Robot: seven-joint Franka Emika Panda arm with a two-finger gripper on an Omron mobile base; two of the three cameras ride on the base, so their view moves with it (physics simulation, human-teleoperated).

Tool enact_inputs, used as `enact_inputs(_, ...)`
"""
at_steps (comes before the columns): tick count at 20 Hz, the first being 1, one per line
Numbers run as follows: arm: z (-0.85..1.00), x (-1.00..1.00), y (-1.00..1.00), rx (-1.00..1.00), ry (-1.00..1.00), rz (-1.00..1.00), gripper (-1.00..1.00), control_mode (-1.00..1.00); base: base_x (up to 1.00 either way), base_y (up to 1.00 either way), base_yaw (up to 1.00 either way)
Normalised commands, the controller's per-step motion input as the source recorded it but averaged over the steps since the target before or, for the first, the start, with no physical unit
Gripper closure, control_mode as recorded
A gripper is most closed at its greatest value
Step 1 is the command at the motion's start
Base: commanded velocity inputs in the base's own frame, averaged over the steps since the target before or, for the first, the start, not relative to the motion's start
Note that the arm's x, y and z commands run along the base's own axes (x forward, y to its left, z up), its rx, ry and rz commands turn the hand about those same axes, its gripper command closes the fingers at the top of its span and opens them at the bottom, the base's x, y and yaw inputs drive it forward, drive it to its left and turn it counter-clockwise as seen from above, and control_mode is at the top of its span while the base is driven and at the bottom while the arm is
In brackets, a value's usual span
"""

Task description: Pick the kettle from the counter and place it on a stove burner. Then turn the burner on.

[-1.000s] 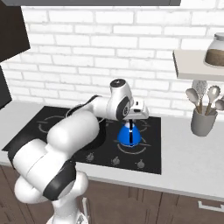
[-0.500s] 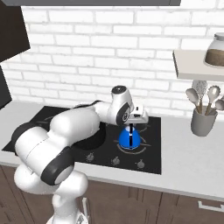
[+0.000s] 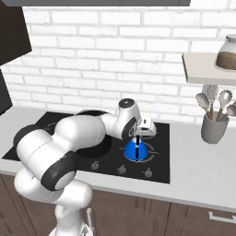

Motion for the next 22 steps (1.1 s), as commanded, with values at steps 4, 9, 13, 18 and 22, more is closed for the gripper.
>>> enact_inputs(4, 0.00, 0.34, -0.11, 0.00, -0.13, -0.01, 1.00, -1.00, 0.00, 0.00, 0.00)
enact_inputs(9, 0.00, 0.07, -0.02, 0.00, -0.02, 0.00, 1.00, -1.00, 0.00, 0.00, 0.00)
enact_inputs(13, -0.14, 0.00, -0.11, -0.04, -0.01, 0.00, 1.00, -1.00, 0.00, 0.00, 0.00)
enact_inputs(18, 0.00, -0.01, -0.01, 0.00, -0.02, 0.00, 1.00, -1.00, 0.00, 0.00, 0.00)
enact_inputs(22, 0.01, 0.00, -0.05, 0.00, -0.07, 0.00, 1.00, -1.00, 0.00, 0.00, 0.00)
